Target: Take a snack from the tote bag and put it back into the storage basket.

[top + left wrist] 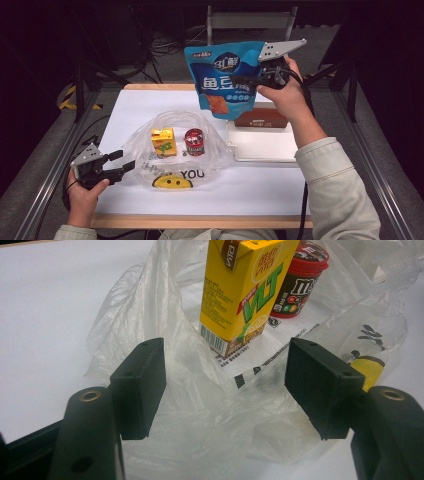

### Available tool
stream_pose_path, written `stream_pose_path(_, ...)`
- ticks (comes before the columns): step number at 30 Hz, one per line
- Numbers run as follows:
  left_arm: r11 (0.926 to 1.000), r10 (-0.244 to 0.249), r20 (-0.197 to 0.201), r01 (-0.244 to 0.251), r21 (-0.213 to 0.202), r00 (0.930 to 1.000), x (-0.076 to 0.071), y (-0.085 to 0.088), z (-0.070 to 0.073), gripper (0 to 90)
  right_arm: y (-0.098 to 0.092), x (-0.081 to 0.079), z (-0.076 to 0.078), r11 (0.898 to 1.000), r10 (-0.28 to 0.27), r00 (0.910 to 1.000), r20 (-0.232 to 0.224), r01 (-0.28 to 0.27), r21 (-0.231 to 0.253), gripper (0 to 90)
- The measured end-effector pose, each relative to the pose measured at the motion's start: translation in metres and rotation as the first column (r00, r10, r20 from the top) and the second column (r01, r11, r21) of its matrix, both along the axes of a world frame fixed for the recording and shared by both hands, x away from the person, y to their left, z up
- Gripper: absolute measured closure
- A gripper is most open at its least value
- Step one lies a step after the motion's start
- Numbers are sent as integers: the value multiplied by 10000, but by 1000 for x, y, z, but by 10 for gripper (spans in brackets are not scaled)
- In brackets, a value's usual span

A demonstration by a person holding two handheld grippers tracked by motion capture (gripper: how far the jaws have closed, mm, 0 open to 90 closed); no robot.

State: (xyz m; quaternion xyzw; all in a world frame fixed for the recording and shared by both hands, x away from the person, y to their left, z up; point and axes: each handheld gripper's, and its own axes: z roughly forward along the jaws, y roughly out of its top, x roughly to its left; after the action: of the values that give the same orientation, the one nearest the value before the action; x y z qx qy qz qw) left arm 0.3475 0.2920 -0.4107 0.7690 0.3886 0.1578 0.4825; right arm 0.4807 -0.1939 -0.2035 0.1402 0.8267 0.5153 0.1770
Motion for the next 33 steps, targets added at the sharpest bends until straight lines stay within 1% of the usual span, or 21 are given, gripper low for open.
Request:
stream_pose_path(2, 10000, 2, 2, -2, -2, 10000, 0, 0, 0, 337, -2, 0, 0, 10000, -31, 10000, 1, 31, 13, 886)
stream_pose_path(6, 10000, 31, -29, -31, 9, 10000, 0, -1, 0, 337, -13, 0, -1, 9997, -243, 9997, 11, 243, 57, 885)
stream_pose_path(13, 10000, -10, 0, 10, 27, 10000, 0, 0, 0, 337, -26, -1, -3, 9988, -497, 9988, -23, 497, -17, 885)
stream_pose_path(18, 10000, 4, -5, -4, 39, 10000, 1, -1, 0, 337, -39, -1, -4, 9971, -750, 9971, -80, 749, -130, 885)
stream_pose_path(20, 10000, -5, -4, 5, 52, 10000, 1, -1, 0, 337, -41, -2, -4, 9968, -794, 9968, -100, 793, -138, 886)
stream_pose_path(21, 10000, 2, -13, -2, 51, 10000, 1, -1, 0, 337, -45, -2, -6, 9959, -896, 9959, -124, 894, -172, 886)
stream_pose_path(26, 10000, -34, -35, 34, 72, 10000, 1, -2, 0, 337, -52, -2, -9, 9942, -1056, 9942, -183, 1052, -226, 886)
stream_pose_path(33, 10000, -46, -31, 46, 78, 10000, 1, -2, -1, 337, -63, -1, -19, 9919, -1259, 9909, -483, 1248, -246, 886)
